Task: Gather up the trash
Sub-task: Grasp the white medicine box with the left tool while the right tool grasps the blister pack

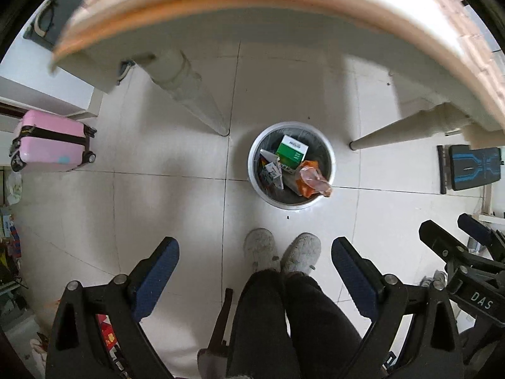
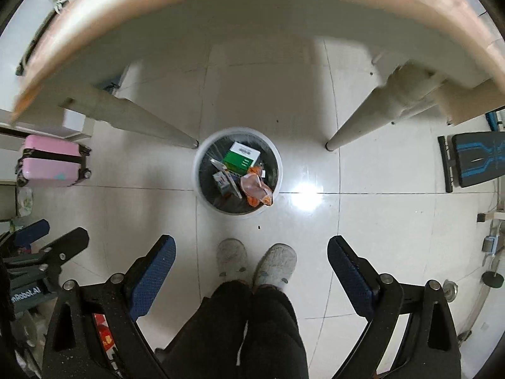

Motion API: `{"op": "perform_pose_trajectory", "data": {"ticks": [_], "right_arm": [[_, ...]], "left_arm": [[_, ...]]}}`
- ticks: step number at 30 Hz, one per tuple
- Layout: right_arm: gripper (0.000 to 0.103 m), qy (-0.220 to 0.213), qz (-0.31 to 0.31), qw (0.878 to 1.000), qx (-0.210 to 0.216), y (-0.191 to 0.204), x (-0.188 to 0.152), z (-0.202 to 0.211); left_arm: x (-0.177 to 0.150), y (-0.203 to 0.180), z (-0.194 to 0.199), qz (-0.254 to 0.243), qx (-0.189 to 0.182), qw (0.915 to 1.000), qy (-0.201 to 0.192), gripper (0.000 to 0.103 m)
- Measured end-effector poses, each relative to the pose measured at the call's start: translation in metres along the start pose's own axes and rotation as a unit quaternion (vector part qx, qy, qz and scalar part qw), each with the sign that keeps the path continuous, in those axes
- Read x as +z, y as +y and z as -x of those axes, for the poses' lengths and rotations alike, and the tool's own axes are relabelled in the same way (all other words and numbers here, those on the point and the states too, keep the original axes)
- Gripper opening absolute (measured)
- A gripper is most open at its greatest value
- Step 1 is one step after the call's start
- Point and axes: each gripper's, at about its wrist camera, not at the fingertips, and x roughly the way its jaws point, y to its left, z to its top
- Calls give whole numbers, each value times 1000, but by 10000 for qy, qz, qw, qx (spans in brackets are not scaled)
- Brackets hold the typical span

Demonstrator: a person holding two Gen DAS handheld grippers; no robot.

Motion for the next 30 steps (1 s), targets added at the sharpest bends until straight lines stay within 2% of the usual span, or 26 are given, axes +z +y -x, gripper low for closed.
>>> {"op": "perform_pose_trajectory", "data": {"ticks": [5, 9, 12, 15, 21, 24, 28, 30], "right_arm": [[98, -235, -180, 9993, 215, 14, 3, 82], [98, -508, -653, 9944, 663, 11, 24, 144], [98, -682, -906, 9901, 825, 5, 53, 173], [98, -873, -1097, 9860, 905, -9, 101, 196], [98, -1037, -1567, 9781, 896, -57, 237, 198], [98, -1076, -1760, 9752, 803, -91, 327, 184], [98, -1002, -2054, 9714, 642, -136, 454, 155], [98, -967, -2139, 9707, 514, -152, 511, 138]], "left_arm": [[6, -1, 63, -106, -31, 9994, -337, 99], [31, -1, 106, -89, 48, 9968, -795, 99], [71, -5, 128, 41, 84, 9939, -1102, 99], [115, -11, 141, 105, 288, 9906, -1330, 99], [229, -34, 150, 178, 652, 9838, -1659, 99], [296, -58, 137, 15, 958, 9810, -1689, 99], [391, -95, 107, -336, 1259, 9806, -1464, 99], [439, -112, 95, -604, 1537, 9759, -1424, 99]]}}
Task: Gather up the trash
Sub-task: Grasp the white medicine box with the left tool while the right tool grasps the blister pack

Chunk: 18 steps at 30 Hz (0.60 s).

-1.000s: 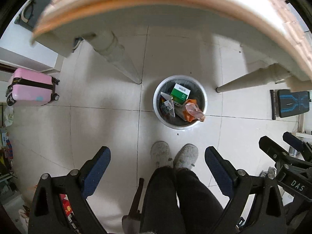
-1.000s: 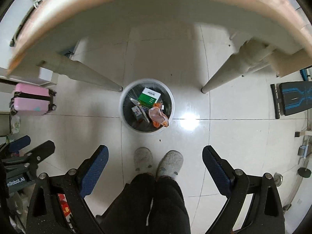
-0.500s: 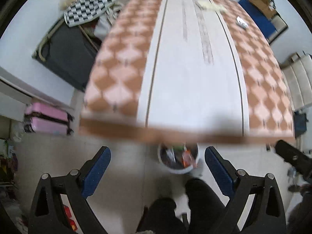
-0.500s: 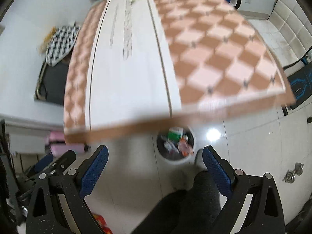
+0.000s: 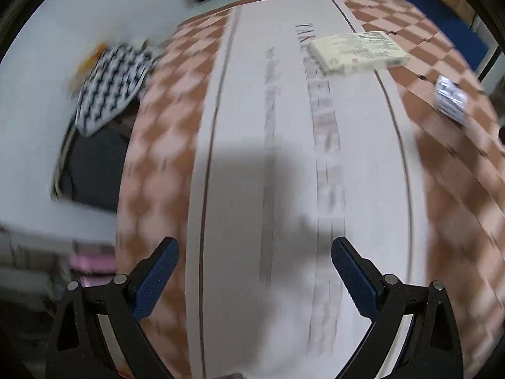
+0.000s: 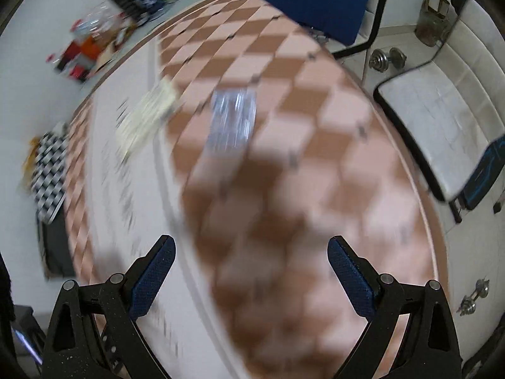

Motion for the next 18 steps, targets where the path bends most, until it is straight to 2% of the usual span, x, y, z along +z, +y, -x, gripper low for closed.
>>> {"op": "perform_pose_trajectory", "data": {"ticks": [4, 6, 8, 9, 11, 14, 16, 18], "right_arm": [[98, 182, -86, 9994, -277, 16, 79, -61], [95, 295, 17, 9985, -465, 28, 100, -84], [87, 441, 303, 9954, -801, 42, 114, -106], [74, 395, 472, 9934, -967, 50, 116, -109], [58, 299, 864, 9886, -1197, 68, 117, -113], [56, 288, 1011, 9898, -959, 74, 126, -116], [56, 181, 1040, 9910, -827, 69, 134, -111], [56, 69, 1004, 9922, -741, 57, 145, -105]], "left_arm": [[76, -21, -22, -531, 319, 9980, -131, 99], [105, -25, -26, -730, 399, 9963, -212, 99], [129, -32, -25, -983, 388, 9939, -318, 99], [140, -37, -26, -1144, 348, 9922, -364, 99], [155, -49, -26, -1570, 345, 9860, -435, 99], [170, -70, -29, -2299, 268, 9717, -477, 99], [179, -83, -32, -2728, -12, 9613, -387, 98], [186, -94, -34, -3025, -452, 9517, -280, 98]]}}
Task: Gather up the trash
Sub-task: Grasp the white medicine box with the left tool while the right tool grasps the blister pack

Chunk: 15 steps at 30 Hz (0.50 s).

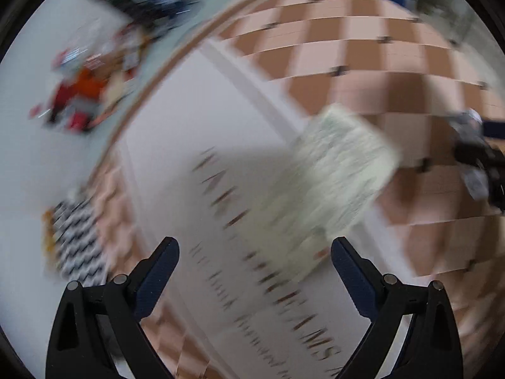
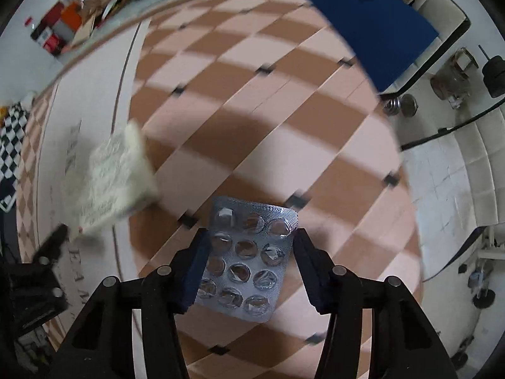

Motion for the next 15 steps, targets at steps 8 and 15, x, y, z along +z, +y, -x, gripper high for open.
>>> {"op": "perform_pose_trajectory", "data": {"ticks": [8, 15], "right_arm": [[56, 405, -228, 9983, 359, -44, 46, -16], [56, 397, -320, 9979, 392, -59, 43, -12]], "left_arm": [[35, -33, -33, -893, -964, 9901, 502, 98], [49, -26, -38, -647, -1338, 9870, 615, 98]]}}
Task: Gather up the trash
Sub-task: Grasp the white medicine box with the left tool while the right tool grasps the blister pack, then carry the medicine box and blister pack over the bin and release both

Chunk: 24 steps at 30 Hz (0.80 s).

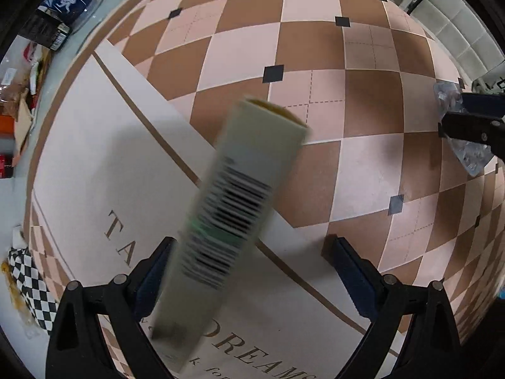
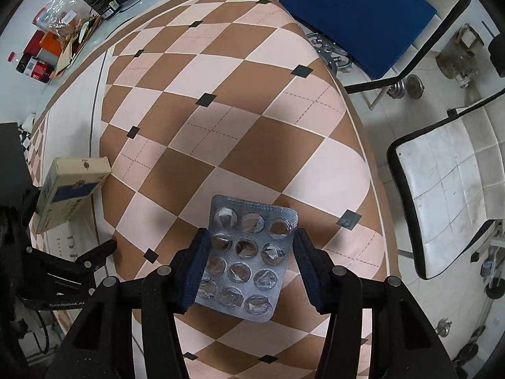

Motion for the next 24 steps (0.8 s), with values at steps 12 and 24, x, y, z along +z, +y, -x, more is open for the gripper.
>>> {"op": "perform_pose_trajectory", "data": {"ticks": [12, 24], "right_arm": [[56, -122, 245, 9996, 40, 25, -16, 10], [56, -242, 456, 9986, 142, 35, -50, 29]], "left_arm": [[-24, 10, 33, 1252, -248, 9901, -592, 15], [-97, -48, 65, 3202, 142, 9437, -816, 15]]}}
